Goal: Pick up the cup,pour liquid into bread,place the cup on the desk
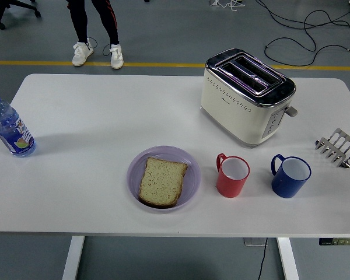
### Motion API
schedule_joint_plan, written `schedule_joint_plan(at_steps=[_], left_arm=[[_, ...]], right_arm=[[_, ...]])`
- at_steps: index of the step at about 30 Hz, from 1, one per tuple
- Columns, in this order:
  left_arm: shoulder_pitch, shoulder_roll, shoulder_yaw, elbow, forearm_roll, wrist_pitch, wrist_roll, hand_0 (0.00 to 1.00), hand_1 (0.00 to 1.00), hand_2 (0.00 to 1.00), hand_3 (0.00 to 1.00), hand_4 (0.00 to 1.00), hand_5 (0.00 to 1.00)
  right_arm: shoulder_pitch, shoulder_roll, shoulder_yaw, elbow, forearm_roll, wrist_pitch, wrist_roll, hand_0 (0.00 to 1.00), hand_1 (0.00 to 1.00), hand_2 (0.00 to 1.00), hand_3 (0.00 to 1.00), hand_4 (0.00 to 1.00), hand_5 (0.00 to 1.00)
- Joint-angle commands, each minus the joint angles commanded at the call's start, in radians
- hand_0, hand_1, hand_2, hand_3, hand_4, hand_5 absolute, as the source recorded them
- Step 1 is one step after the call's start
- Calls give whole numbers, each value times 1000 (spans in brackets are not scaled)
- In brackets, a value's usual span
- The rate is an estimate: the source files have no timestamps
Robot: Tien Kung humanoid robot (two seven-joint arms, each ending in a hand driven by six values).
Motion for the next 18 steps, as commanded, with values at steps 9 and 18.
schedule_joint_plan(at_steps=[9, 18], left_arm=[[0, 0, 0, 0, -5, 6, -3, 658, 692, 711, 594, 296, 892], [-2, 0, 4, 0, -13, 9, -4, 658, 693, 711, 593, 296, 894]], right_arm=[[1, 0, 0, 0, -2, -1, 0, 733, 673, 695, 652, 664, 346], [3, 0, 4, 3, -10, -8, -3, 733, 673, 695, 652, 664, 339]])
